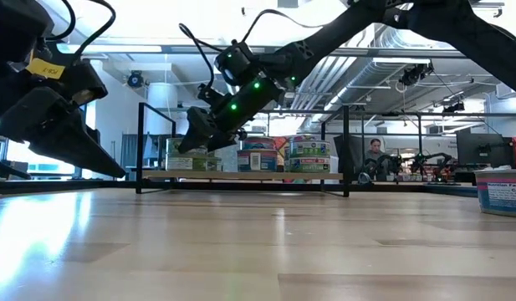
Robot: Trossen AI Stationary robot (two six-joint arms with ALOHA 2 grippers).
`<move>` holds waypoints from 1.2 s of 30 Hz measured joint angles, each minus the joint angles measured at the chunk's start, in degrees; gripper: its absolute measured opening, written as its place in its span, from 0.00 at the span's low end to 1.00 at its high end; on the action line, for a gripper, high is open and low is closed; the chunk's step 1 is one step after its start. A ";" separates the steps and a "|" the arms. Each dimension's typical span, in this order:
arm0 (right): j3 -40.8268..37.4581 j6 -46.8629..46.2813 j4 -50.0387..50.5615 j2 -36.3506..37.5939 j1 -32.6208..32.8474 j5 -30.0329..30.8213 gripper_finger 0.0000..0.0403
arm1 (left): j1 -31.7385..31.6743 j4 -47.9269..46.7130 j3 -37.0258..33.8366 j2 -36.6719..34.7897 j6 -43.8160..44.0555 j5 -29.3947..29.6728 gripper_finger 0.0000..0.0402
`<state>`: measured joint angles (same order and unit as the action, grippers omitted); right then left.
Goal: Stack canned seafood by type on shelf
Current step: Stack the green tuna can on top of the green tuna can on the shelf, then adjust the tuna cans on the shelf
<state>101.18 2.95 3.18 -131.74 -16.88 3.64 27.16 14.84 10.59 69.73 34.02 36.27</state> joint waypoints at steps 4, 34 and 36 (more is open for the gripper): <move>0.01 -0.19 0.47 0.03 0.00 -0.02 0.98 | 0.00 -0.01 0.00 0.00 0.00 -0.02 0.74; 22.84 5.52 34.08 0.02 0.00 0.72 0.94 | 0.00 -0.02 0.00 0.00 0.26 -0.07 0.74; 25.61 6.04 35.45 0.02 -0.15 0.74 0.89 | 0.00 -0.01 0.00 0.00 0.26 -0.07 0.74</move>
<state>126.79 9.00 38.63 -131.72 -17.04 4.38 27.16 14.83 10.59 69.73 34.28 36.21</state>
